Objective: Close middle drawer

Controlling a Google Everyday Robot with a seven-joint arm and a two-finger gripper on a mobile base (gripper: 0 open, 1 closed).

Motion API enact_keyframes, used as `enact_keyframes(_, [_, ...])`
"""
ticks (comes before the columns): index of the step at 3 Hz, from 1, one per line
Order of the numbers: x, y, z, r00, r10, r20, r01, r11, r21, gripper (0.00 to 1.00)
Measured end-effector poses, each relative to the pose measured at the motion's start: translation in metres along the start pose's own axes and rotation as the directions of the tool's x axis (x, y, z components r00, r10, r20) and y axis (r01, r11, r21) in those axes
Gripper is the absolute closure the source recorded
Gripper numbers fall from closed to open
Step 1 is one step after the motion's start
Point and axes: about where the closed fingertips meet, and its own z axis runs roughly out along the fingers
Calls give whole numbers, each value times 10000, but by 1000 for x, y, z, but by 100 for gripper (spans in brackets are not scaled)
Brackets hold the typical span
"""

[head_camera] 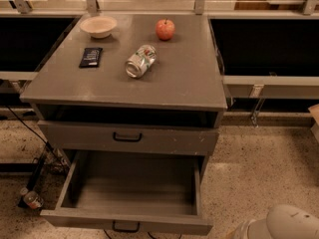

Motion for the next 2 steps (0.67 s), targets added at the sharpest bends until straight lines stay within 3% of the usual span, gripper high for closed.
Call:
enact_keyframes(1, [-10, 12, 8, 9985, -170, 511, 165, 9998, 104, 100])
enact_keyframes(2, [-20, 33, 19, 9944, -423, 966, 457, 9984, -332, 100])
